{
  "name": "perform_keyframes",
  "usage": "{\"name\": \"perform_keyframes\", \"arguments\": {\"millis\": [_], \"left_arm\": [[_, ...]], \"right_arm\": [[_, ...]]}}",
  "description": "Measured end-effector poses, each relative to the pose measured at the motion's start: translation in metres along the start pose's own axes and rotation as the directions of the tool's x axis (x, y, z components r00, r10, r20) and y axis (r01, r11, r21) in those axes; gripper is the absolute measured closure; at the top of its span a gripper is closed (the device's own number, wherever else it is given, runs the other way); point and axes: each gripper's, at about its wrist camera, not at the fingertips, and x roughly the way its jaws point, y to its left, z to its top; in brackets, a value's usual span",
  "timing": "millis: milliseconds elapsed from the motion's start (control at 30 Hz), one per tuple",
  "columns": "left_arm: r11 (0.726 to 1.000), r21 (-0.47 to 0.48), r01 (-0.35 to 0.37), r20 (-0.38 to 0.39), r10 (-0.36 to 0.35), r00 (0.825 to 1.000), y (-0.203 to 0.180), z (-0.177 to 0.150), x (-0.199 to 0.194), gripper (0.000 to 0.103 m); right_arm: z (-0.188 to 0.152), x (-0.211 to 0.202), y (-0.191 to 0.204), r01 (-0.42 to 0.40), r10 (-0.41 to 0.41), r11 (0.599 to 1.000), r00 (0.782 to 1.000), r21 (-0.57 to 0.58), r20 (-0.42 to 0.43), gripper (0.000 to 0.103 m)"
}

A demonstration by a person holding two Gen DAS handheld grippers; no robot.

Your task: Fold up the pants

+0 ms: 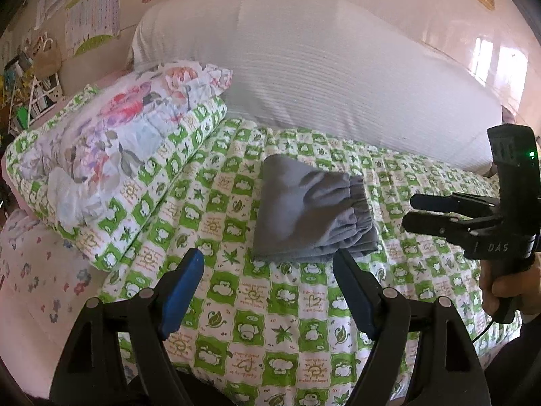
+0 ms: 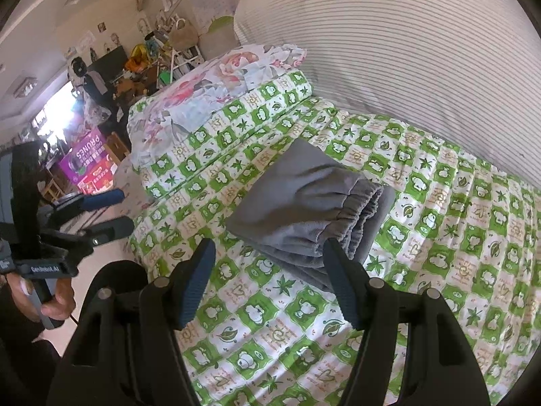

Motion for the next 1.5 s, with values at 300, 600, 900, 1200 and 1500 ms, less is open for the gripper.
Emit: {"name": "perform_keyframes", "arguments": {"millis": [300,600,900,1200,1500], "left_arm": [[0.999,0.004,-0.041,0.038,0.041,0.998,-0.004,0.008,-0.010,0.023],[0.999,-0.024,-0.040,0.029,0.040,0.999,-0.001,0.010,-0.011,0.022],[1.000,-0.012,-0.009,0.033,0.009,0.999,-0.004,0.013,-0.013,0.022],[1.000,-0.017,0.004,0.021,-0.003,1.000,-0.004,0.016,-0.012,0.022],[1.000,-0.006,-0.002,-0.005,0.002,1.000,-0.005,0.013,-0.005,0.018]], "right_arm": [[0.004,-0.006,0.004,-0.006,0.005,0.999,1.000,-0.041,-0.017,0.036],[0.003,-0.006,0.005,0.006,-0.007,0.999,1.000,-0.044,-0.025,0.029],[0.002,-0.006,0.005,-0.005,0.005,0.999,1.000,-0.039,-0.018,0.029],[0.001,-0.005,0.009,-0.003,0.002,0.999,1.000,-0.039,-0.012,0.029],[0.001,-0.003,0.008,0.002,-0.003,1.000,1.000,-0.031,-0.016,0.028]]}}
